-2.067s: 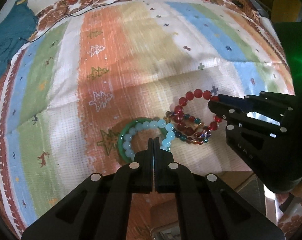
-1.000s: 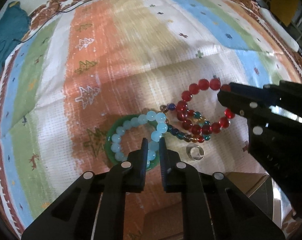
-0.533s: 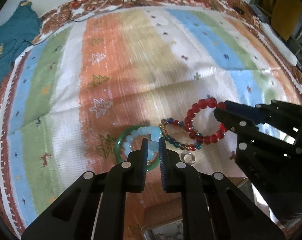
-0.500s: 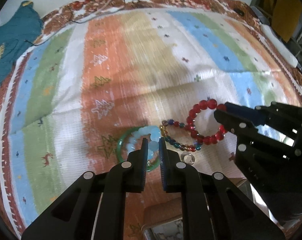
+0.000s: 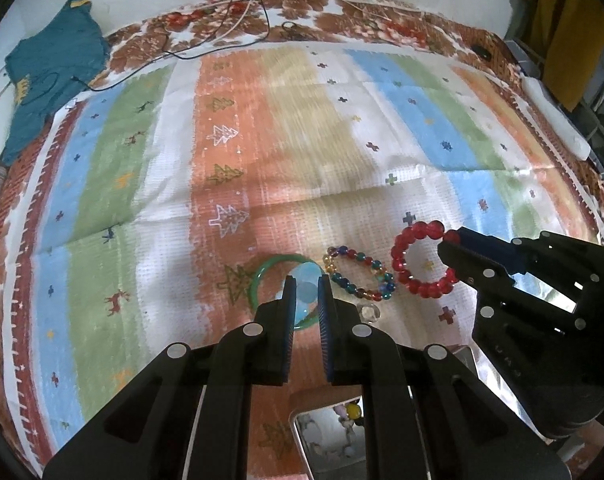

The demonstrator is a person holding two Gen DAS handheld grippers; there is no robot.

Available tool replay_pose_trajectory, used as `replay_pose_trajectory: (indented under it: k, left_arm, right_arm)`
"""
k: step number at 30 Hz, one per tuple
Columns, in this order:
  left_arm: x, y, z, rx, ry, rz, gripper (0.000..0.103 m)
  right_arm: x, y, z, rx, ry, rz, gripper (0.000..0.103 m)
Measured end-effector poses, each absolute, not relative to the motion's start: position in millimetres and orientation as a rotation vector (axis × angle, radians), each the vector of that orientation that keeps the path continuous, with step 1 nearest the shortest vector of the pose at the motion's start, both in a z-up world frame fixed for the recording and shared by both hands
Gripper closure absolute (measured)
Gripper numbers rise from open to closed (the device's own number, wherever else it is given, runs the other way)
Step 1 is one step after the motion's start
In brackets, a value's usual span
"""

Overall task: Organize jewelry
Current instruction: 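Lift both held bracelets off the cloth, then carry both held bracelets toward the silver tin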

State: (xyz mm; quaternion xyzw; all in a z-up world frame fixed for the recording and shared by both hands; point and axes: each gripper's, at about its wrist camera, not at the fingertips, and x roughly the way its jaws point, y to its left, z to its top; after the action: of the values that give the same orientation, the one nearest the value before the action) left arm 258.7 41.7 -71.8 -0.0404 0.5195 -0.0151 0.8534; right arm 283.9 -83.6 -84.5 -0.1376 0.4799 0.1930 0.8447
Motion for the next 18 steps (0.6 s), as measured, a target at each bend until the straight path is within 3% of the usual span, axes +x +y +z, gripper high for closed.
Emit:
replay_pose_trajectory:
  k: [18]
  left_arm:
    - [217, 37, -20, -0.099, 0.97, -0.034, 0.093]
  right_arm:
    - [250, -93, -53, -0.263, 0.93, 0.433, 0.089]
